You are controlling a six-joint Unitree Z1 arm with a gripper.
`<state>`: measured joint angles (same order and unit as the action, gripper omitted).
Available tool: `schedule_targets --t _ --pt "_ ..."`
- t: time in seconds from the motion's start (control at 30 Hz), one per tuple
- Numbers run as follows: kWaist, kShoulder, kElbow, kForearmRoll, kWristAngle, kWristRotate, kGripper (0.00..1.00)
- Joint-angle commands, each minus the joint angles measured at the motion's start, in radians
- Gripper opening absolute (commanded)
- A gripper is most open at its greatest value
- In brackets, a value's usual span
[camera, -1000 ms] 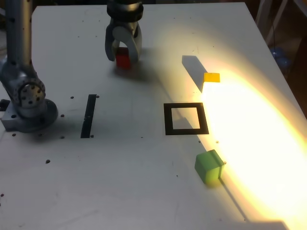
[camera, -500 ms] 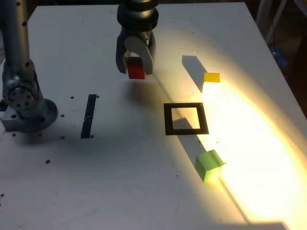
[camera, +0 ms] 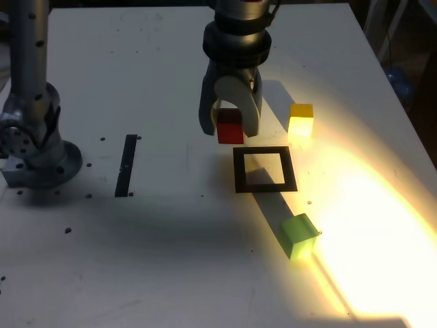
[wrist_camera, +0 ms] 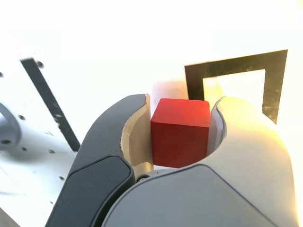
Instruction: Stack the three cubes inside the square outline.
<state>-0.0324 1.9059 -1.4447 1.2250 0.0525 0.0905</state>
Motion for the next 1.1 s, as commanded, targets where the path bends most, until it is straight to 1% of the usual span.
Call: schedule_targets --t 0.0,0.2,0.43,0.63,0.87,0.9,0.93,1.0,1.07 --pt "-0.011 0.022 -0.019 0.001 -0.006 -0.010 0.36" --pt "-0.026 0.069 -0.050 -0.007 -0.017 -0.028 0.36" --pt "-0.026 0.116 -0.066 -0.037 -0.033 -0.029 0.36" --pt "-0.026 0.141 -0.070 -0.056 -0.046 -0.029 0.36" --pt "-0.026 0.155 -0.069 -0.075 -0.049 -0.029 0.36" --pt "-0.026 0.158 -0.067 -0.077 -0.049 -0.029 0.38" --pt "-0.026 0.160 -0.064 -0.080 -0.049 -0.029 0.43" --pt "-0.026 0.163 -0.056 -0.088 -0.050 -0.024 0.58" --pt "-0.026 0.165 -0.046 -0.096 -0.053 -0.018 0.77"
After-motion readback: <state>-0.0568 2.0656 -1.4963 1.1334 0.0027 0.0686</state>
